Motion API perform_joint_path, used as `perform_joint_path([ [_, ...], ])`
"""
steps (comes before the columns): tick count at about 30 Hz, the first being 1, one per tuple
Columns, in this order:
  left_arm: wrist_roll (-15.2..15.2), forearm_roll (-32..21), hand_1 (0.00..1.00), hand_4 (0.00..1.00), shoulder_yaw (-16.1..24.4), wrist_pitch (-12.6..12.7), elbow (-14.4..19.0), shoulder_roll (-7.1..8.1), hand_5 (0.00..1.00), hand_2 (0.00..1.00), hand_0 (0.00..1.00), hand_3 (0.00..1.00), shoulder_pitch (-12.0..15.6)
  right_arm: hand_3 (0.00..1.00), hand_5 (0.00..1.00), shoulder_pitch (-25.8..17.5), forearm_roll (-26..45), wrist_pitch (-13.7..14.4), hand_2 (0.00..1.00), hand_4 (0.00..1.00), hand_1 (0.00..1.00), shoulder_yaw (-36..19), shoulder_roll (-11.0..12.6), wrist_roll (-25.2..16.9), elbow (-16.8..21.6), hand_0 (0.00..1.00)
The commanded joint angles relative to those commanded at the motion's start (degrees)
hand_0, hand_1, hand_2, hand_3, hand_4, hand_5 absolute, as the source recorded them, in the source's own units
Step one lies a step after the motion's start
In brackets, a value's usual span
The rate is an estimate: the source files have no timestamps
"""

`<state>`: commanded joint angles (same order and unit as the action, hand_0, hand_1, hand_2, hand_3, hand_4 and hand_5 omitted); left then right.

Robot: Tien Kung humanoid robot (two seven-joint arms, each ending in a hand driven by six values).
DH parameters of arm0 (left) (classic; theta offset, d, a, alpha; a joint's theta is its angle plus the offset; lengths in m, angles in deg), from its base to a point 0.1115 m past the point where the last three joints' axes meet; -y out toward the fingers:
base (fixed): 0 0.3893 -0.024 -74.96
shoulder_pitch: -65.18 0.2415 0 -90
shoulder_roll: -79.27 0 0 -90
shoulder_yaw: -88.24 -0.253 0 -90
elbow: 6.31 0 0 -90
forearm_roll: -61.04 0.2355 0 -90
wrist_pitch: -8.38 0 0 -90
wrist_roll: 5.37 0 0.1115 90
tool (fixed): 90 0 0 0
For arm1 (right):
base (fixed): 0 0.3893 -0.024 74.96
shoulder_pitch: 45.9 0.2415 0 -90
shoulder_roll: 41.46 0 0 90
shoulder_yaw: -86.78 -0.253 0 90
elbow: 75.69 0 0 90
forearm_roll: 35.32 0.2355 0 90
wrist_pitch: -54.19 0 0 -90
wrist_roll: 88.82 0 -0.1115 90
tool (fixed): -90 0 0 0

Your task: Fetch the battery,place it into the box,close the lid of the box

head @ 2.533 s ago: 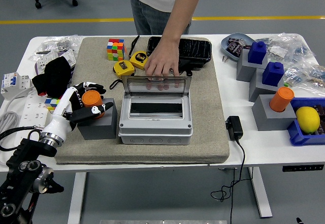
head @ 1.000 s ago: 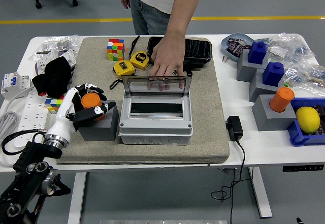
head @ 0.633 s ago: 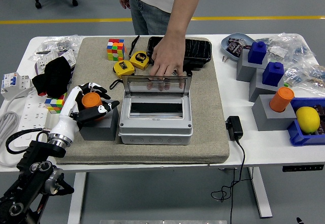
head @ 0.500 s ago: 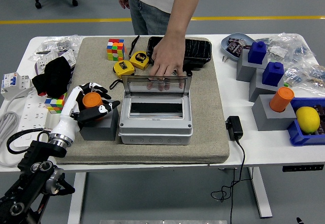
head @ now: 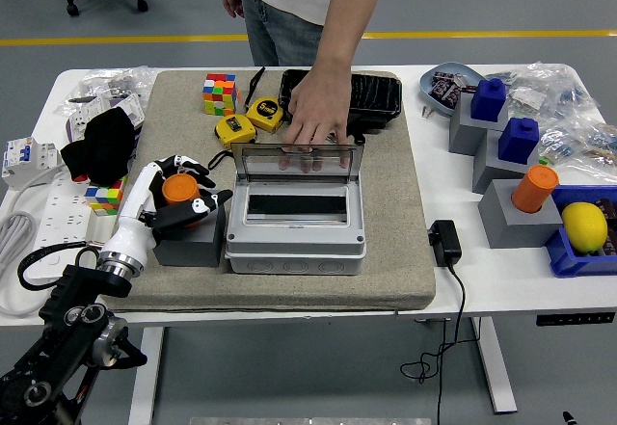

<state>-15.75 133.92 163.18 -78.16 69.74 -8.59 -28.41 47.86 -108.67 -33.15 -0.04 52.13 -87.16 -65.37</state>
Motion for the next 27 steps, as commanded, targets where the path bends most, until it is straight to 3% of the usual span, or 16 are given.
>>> perform_joint_path([
  [1,0.02,0.19,0.278,0.997,0.0,0.17,-0.01,-0.02,0.002,0.263,0.163,0.241,-0.02,0.781,0.998,0.0,0.01,0.0,0.739,0.998,0.73,-0.01,0.0,-0.01,0.0,0.806],
  [6,-0.02,0.78,0.278,0.997,0.03,0.88,0.0,-0.07,0.002,0.263,0.163,0.241,-0.1,0.781,0.998,-0.01,0.05,-0.01,0.739,0.998,0.73,-0.04,-0.02,-0.09,0.0,0.806],
  [7,-0.02,0.9,0.203,0.99,0.03,1.01,-0.01,-0.07,0.002,0.202,0.129,0.181,-0.12,0.781,0.998,-0.01,0.05,-0.01,0.739,0.998,0.729,-0.04,-0.03,-0.1,0.0,0.806],
  [27,-0.44,3.42,0.095,0.981,-0.17,4.76,-0.35,-0.19,0.002,0.125,0.076,0.13,-0.5,0.781,0.998,0.01,0.22,0.01,0.738,0.998,0.729,0.01,0.02,-0.14,0.0,0.806],
])
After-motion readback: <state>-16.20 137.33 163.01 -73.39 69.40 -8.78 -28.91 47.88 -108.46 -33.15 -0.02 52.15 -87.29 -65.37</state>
